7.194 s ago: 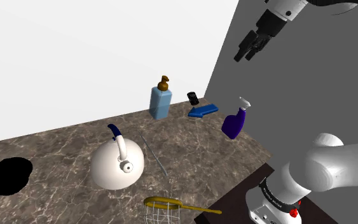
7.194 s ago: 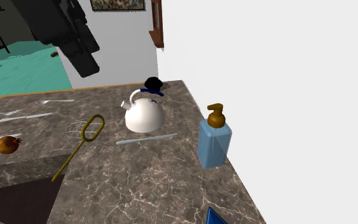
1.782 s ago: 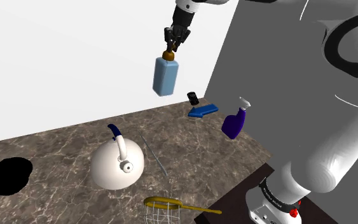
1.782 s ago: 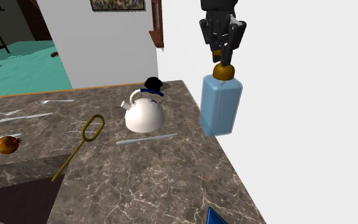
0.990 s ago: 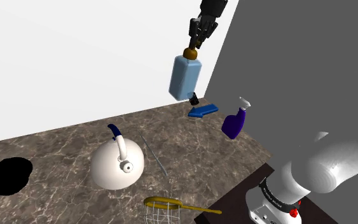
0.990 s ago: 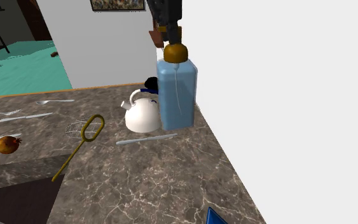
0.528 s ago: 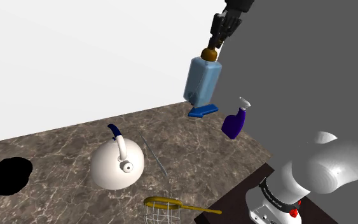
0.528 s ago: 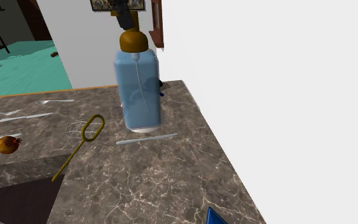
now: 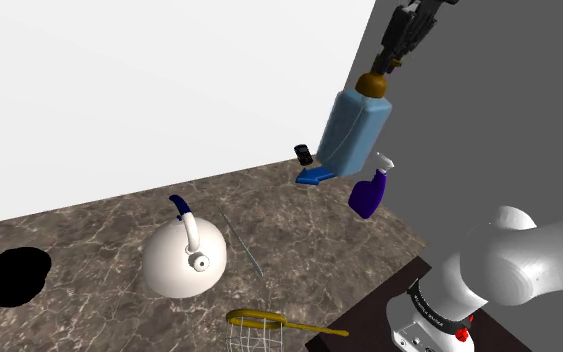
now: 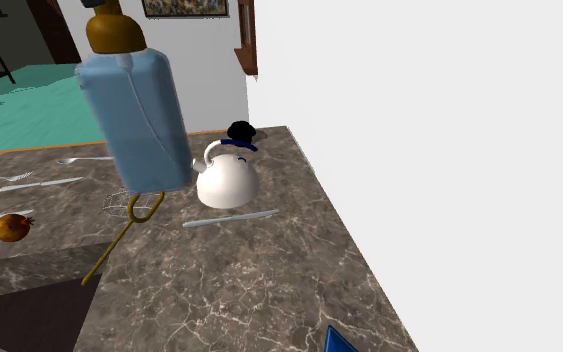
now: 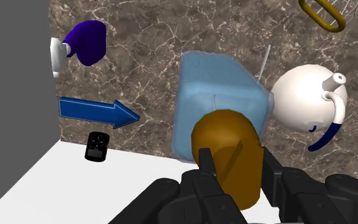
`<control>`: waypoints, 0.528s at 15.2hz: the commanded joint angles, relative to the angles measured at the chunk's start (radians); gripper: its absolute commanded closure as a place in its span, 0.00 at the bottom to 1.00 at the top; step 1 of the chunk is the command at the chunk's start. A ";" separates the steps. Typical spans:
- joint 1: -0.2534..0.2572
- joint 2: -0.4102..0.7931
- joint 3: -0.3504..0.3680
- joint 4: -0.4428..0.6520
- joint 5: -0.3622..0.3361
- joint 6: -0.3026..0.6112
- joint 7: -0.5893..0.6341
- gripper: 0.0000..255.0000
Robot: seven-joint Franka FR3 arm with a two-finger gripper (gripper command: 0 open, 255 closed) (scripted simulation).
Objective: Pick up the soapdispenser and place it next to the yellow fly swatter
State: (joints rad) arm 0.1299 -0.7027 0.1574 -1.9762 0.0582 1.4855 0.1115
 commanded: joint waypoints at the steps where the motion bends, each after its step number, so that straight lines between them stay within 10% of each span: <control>1: 0.007 -0.050 0.002 0.002 0.007 -0.052 0.009 1.00; 8: 0.023 -0.163 0.009 -0.038 0.024 -0.125 0.028 1.00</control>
State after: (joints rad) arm 0.1515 -0.8560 0.1666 -1.9971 0.0812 1.3539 0.1395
